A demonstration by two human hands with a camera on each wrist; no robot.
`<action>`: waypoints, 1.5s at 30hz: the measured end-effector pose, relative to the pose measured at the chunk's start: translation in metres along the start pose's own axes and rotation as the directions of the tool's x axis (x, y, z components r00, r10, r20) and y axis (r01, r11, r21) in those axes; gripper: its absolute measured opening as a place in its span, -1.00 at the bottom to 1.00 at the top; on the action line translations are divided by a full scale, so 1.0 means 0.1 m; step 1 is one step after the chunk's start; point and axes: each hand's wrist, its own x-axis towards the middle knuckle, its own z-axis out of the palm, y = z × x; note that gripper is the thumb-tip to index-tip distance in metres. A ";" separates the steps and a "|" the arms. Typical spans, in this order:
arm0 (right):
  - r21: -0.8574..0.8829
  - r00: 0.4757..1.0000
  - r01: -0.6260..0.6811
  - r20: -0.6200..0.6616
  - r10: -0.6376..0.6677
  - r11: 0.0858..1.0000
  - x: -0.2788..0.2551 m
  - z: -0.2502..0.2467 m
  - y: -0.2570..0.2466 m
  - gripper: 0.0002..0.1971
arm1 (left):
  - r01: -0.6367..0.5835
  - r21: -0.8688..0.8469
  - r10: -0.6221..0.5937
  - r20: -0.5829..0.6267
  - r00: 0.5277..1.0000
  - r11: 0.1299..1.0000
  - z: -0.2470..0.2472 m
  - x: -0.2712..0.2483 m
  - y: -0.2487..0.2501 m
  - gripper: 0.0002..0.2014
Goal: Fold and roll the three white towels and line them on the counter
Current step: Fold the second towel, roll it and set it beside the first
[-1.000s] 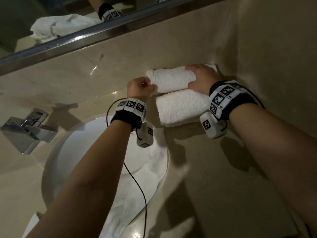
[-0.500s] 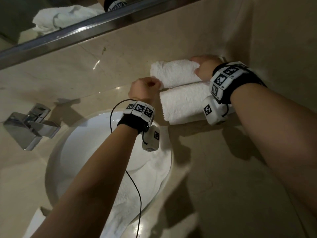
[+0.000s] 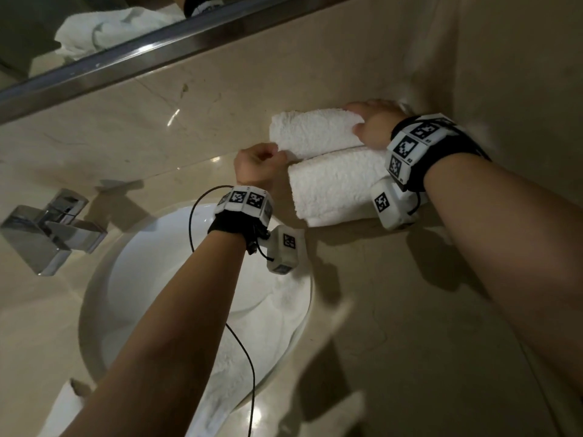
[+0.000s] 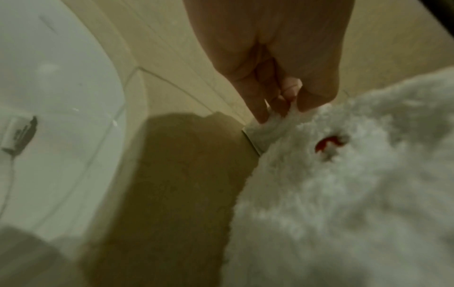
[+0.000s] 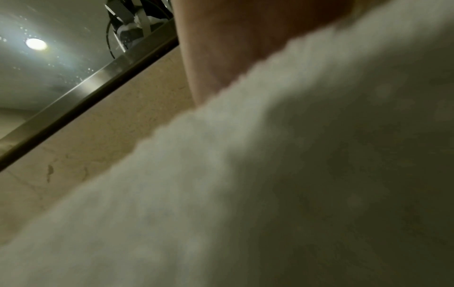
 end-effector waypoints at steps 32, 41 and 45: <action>0.252 0.908 -0.183 -0.327 0.261 0.950 -0.24 0.13 0.11 -0.47 | 0.182 0.072 -0.188 0.105 0.976 0.981 -0.05 0.36 0.24 -0.61; 0.486 0.886 -0.322 -0.149 0.440 0.813 -0.27 0.06 0.27 -0.45 | 0.039 0.358 -0.112 0.187 0.976 0.933 0.10 0.28 0.20 -0.72; 0.557 0.882 -0.270 -0.184 0.434 0.785 -0.36 0.13 0.34 -0.40 | -0.095 0.397 0.010 0.211 0.978 0.913 0.10 0.15 0.10 -0.76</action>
